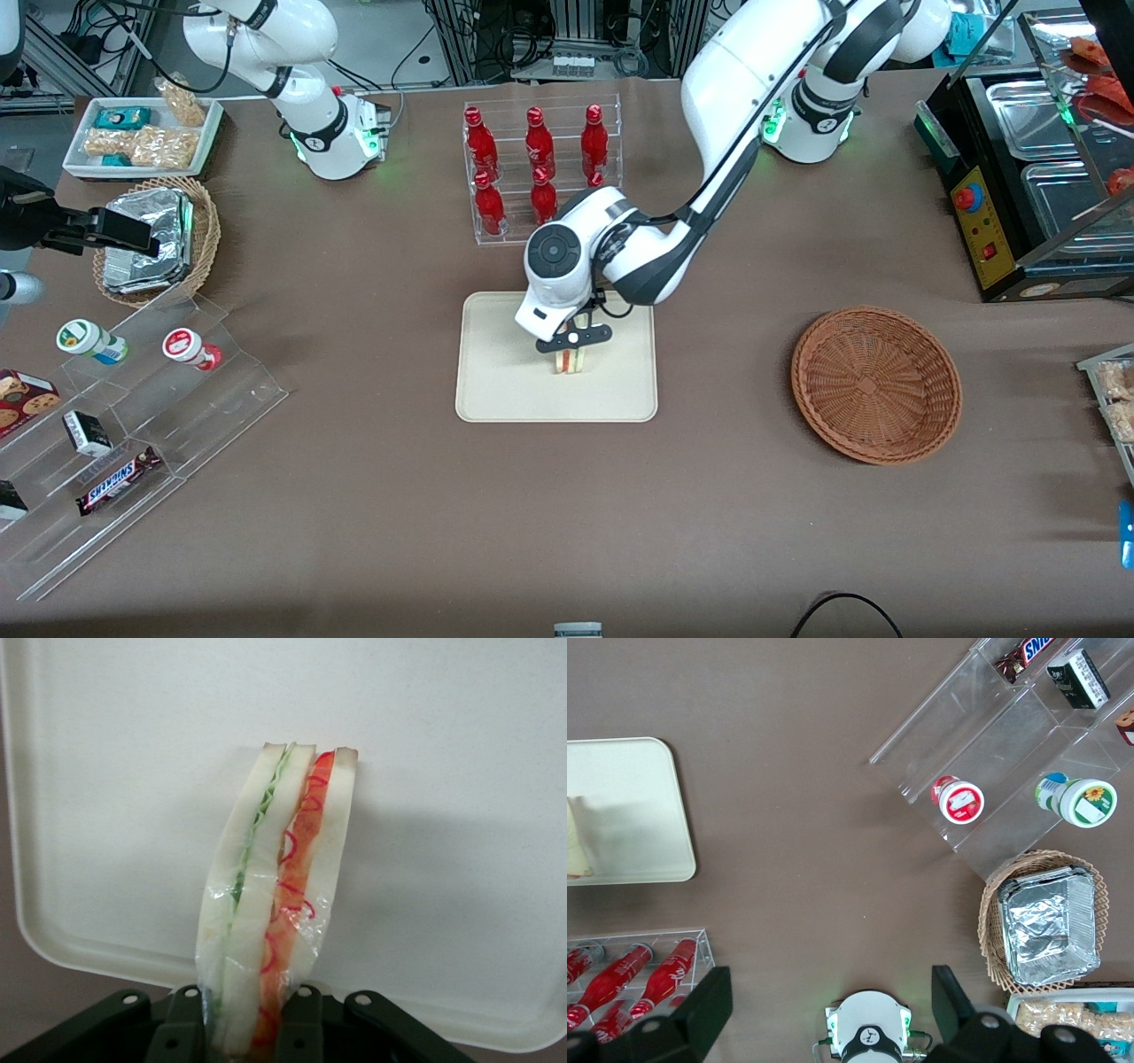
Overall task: Place sandwich from basket to tray
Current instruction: 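Lower the sandwich onto the tray and open the left gripper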
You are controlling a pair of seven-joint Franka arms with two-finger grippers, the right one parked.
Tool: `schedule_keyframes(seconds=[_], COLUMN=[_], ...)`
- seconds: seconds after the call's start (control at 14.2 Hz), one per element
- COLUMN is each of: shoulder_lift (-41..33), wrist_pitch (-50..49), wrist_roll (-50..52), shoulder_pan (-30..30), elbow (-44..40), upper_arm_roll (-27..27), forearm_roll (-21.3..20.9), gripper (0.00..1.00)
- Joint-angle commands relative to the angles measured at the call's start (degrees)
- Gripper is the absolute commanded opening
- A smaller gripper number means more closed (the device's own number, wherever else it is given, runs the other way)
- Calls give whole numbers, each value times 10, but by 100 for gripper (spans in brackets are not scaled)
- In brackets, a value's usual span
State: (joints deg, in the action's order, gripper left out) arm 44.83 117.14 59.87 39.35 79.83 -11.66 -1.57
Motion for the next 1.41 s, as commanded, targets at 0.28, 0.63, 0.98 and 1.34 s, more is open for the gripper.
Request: schedule_keyframes(seconds=[0.28,0.63,0.98,1.34], shoulder_lift=[71,61,-7,-159], wrist_pitch=[-11,-15,-63,-173], wrist_roll=[19,19,15,6], shoulder_pan=[26,25,15,-43], elbow=[-93,-97,-96,-45], upper_arm_roll=[11,16,43,65], forearm_roll=[-6,-7,-7,-3], gripper=[51,100,100,100])
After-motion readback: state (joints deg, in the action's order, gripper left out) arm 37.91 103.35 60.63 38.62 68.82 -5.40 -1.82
